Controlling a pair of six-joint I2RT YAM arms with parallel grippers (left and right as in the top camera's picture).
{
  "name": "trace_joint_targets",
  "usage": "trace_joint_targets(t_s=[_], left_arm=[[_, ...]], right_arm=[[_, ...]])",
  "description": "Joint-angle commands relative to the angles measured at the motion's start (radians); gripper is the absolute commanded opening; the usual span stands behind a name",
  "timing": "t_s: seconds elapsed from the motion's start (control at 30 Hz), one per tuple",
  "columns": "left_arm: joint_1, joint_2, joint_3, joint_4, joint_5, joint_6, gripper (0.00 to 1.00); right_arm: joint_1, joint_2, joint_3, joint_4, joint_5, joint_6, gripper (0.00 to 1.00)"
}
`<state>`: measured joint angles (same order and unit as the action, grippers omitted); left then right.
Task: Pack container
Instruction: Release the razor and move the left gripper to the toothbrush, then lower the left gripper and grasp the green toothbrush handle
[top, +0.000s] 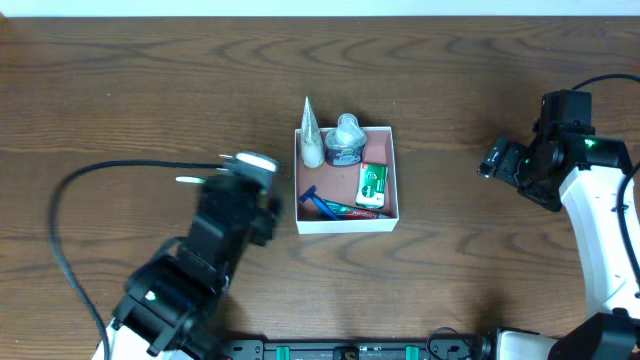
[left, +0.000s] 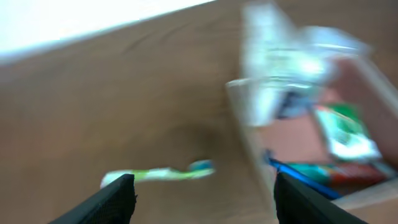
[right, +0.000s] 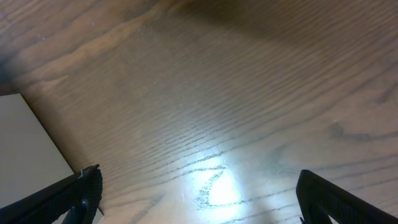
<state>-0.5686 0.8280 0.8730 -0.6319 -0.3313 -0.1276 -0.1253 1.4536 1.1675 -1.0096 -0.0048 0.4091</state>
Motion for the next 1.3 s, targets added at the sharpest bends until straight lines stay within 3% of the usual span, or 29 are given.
trace_joint_targets(t_s=[0.0, 0.2, 0.4, 0.47, 0.57, 0.8, 1.27], left_arm=[[0.113, 0.031, 0.007, -0.016, -0.126, -0.338, 0.73], [0.281, 0.185, 0.006, 0.015, -0.126, -0.525, 0.73], [0.297, 0.361, 0.006, 0.032, -0.124, -0.576, 0.73], [0.314, 0.426, 0.006, 0.047, -0.119, -0.666, 0.73], [0.364, 0.515, 0.006, 0.095, -0.006, -0.772, 0.73], [0.468, 0.681, 0.006, 0.246, 0.274, -0.838, 0.73], [0.497, 0.877, 0.006, 0.177, 0.321, -0.865, 0.73]], right_arm=[[-0.005, -0.014, 0.003, 0.0, 0.0, -0.006, 0.99], [-0.005, -0.014, 0.003, 0.0, 0.0, -0.006, 0.99], [-0.005, -0.014, 0.003, 0.0, 0.0, -0.006, 0.99], [-0.005, -0.014, 0.003, 0.0, 0.0, -0.006, 0.99], [-0.005, -0.014, 0.003, 0.0, 0.0, -0.006, 0.99], [-0.005, -0.014, 0.003, 0.0, 0.0, -0.006, 0.99], [-0.005, -0.014, 0.003, 0.0, 0.0, -0.006, 0.99]])
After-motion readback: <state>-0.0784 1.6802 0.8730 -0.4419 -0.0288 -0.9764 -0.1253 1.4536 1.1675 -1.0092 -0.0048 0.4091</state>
